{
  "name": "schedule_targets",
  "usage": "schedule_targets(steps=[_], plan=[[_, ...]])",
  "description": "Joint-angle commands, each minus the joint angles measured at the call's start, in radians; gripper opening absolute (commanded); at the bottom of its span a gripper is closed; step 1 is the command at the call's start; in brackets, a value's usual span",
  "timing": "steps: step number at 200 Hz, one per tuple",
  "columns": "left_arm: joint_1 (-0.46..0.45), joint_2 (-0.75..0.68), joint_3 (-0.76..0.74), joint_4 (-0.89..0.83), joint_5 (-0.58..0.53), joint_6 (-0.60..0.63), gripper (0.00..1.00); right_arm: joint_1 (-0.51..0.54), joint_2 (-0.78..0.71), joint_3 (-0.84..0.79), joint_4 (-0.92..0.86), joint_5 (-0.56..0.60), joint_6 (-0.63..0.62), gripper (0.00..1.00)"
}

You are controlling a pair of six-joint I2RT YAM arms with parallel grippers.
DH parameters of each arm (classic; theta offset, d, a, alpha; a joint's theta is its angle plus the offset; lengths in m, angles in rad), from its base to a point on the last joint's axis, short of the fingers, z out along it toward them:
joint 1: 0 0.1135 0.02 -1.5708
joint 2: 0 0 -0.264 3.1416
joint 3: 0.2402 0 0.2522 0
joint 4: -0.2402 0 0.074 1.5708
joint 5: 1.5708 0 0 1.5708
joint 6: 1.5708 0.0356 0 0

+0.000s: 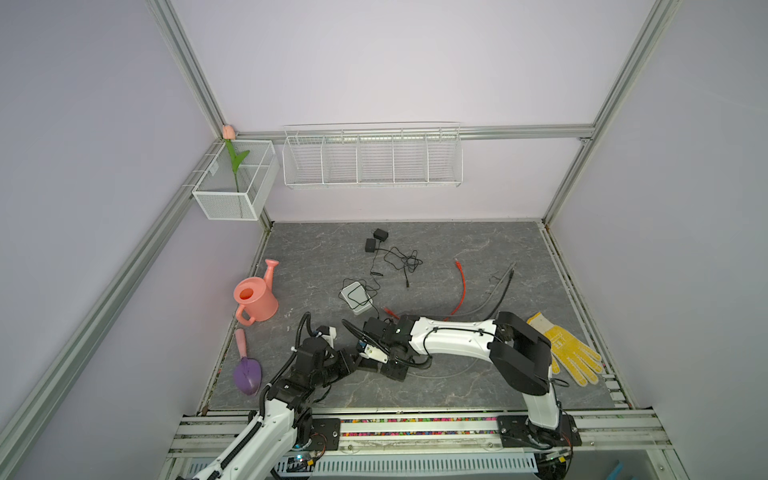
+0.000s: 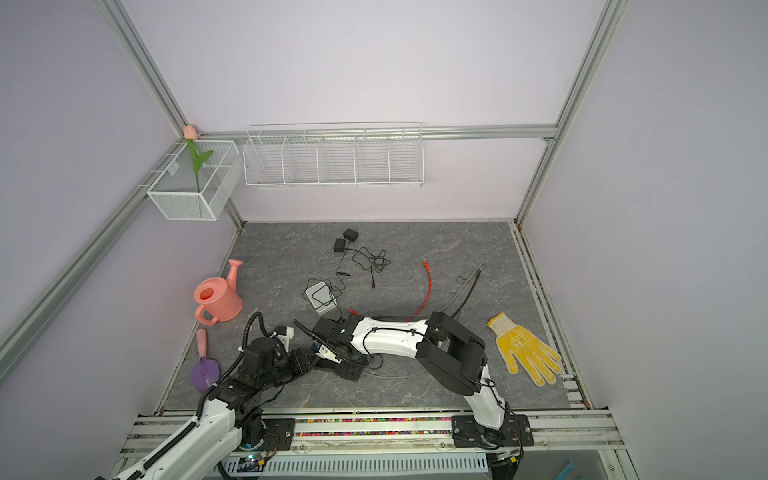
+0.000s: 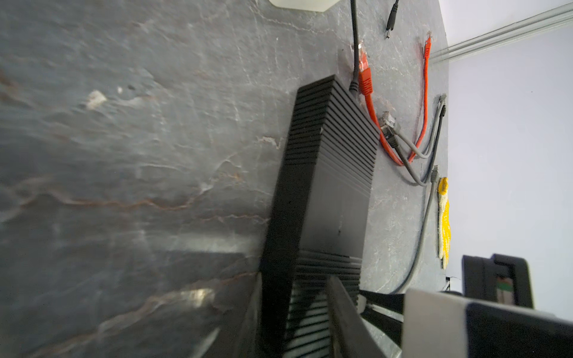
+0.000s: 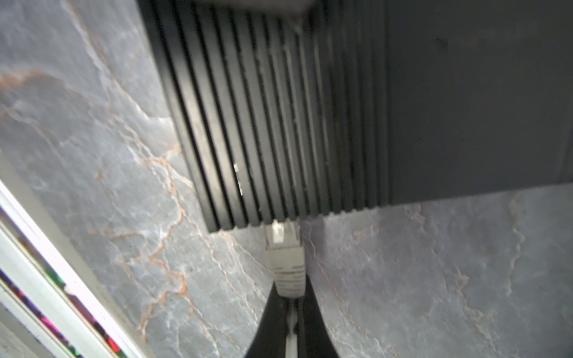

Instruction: Insert the plug into the switch port

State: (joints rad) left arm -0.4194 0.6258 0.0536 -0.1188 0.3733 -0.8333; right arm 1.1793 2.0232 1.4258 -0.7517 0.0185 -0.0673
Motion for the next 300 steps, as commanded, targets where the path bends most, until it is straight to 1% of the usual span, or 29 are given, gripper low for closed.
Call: schedule_targets(steps=[1, 15, 46, 137, 191, 245, 266, 300], plan=[[-0.035, -0.008, -0.012, -0.016, 0.053, -0.006, 0.34, -0.001, -0.024, -0.005, 0.167, 0.002, 0.001, 0.07], [-0.044, -0.003, -0.012, -0.016, 0.057, -0.005, 0.34, 0.002, -0.036, -0.026, 0.209, 0.006, -0.018, 0.07], [-0.052, 0.006, -0.011, -0.011, 0.053, -0.005, 0.34, 0.002, -0.051, -0.040, 0.274, -0.028, -0.039, 0.07], [-0.084, 0.072, -0.004, 0.034, 0.073, 0.005, 0.32, 0.002, 0.030, 0.059, 0.281, -0.092, -0.063, 0.06], [-0.100, 0.063, -0.002, 0.032, 0.076, -0.001, 0.31, 0.001, 0.053, 0.095, 0.290, -0.095, -0.056, 0.07], [-0.137, 0.050, -0.004, 0.039, 0.061, -0.021, 0.31, -0.002, 0.076, 0.151, 0.325, -0.107, -0.029, 0.07], [-0.147, 0.051, -0.003, 0.039, 0.059, -0.025, 0.31, -0.007, 0.060, 0.134, 0.374, -0.116, -0.009, 0.07], [-0.154, 0.051, -0.007, 0.039, 0.059, -0.026, 0.31, -0.033, -0.003, 0.049, 0.524, -0.162, 0.036, 0.07]])
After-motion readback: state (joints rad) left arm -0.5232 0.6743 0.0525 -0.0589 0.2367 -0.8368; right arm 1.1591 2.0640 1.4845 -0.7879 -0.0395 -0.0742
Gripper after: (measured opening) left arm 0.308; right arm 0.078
